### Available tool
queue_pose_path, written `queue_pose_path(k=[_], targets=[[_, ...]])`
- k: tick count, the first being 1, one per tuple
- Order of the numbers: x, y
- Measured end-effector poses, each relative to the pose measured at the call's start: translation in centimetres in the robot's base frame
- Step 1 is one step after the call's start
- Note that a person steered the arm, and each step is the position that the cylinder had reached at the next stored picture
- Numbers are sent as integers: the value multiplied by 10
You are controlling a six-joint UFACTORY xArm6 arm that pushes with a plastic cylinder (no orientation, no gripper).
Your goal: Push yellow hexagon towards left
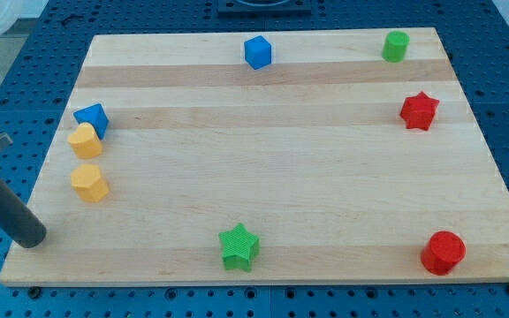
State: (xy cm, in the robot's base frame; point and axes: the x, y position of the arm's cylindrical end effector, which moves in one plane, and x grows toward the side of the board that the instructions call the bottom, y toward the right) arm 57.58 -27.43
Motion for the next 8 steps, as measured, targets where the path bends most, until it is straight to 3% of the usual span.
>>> queue_pose_path(k=[3, 6, 8], targets=[[-2, 79], [-59, 78], [-65, 67]])
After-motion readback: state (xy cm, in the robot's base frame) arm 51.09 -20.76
